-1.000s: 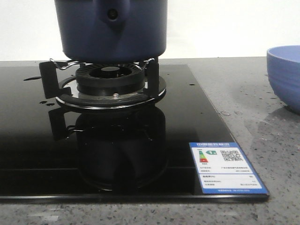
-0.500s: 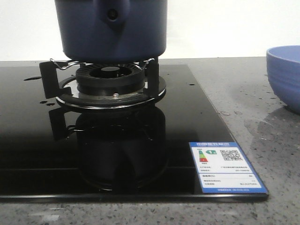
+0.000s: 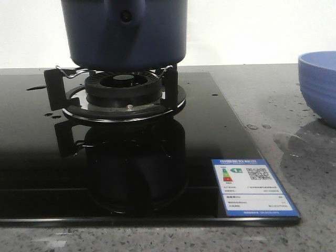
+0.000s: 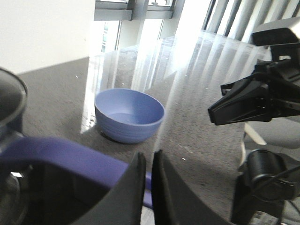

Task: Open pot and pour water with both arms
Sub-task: 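Reach the left gripper to the lid's blue knob and grasp it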

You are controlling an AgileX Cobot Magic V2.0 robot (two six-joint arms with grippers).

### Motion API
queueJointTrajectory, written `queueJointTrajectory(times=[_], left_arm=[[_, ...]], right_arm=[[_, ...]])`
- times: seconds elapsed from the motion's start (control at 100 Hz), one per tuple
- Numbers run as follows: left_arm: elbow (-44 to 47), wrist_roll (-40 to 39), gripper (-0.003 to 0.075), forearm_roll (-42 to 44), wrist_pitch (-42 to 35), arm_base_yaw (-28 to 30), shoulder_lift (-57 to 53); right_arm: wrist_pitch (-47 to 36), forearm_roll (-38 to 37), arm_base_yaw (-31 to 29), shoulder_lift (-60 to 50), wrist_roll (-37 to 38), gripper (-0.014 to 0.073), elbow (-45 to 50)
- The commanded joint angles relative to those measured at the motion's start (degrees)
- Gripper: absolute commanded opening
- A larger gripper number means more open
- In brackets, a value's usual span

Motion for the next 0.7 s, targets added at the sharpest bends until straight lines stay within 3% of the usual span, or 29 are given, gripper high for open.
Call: queueJointTrajectory(times=[0.0, 0.09, 0.19, 0.26, 0.33, 0.45, 0.56, 0.63, 0.69], left_arm=[[-4.4, 4.7, 0.0020, -4.4, -0.7, -0.6, 2.8], [-7.4, 7.5, 0.0162, -4.2, -2.1, -0.6, 5.4], [-10.3, 8.3, 0.0400, -4.1, -6.6, -0.5, 8.5], [-12.2, 8.3, 0.0511, -3.1, -10.8, -0.5, 10.8], [-14.1, 8.3, 0.0536, 0.1, -14.5, -0.5, 13.1], [-17.3, 8.4, 0.0517, 4.3, -17.3, -0.2, 17.4], [-19.8, 12.7, 0.0511, 2.3, -16.7, 1.9, 21.3], [-21.5, 18.7, 0.0511, -3.7, -11.8, 4.4, 23.6], [-22.7, 23.8, 0.0511, -11.5, -2.5, 7.7, 26.0]], right_arm=[[-6.4, 2.9, 0.0, 0.9, -7.3, -0.0043, -2.0], [-9.0, 2.9, 0.0, 0.9, -7.7, 0.0062, -2.0], [-12.3, 2.9, 0.0, 0.9, -7.7, 0.0321, -2.0], [-14.6, 2.9, 0.0, 0.9, -7.7, 0.0483, -2.0], [-16.4, 2.8, 0.0, 0.9, -7.7, 0.0569, -2.0], [-18.7, 2.8, 0.0, 0.9, -7.7, 0.0554, -2.0], [-19.6, 2.6, 0.0, 0.9, -7.7, 0.0544, -2.0], [-19.6, 1.9, 0.0, 1.0, -7.7, 0.0544, -2.0], [-19.6, 1.0, 0.0, 1.0, -7.7, 0.0544, -2.0]])
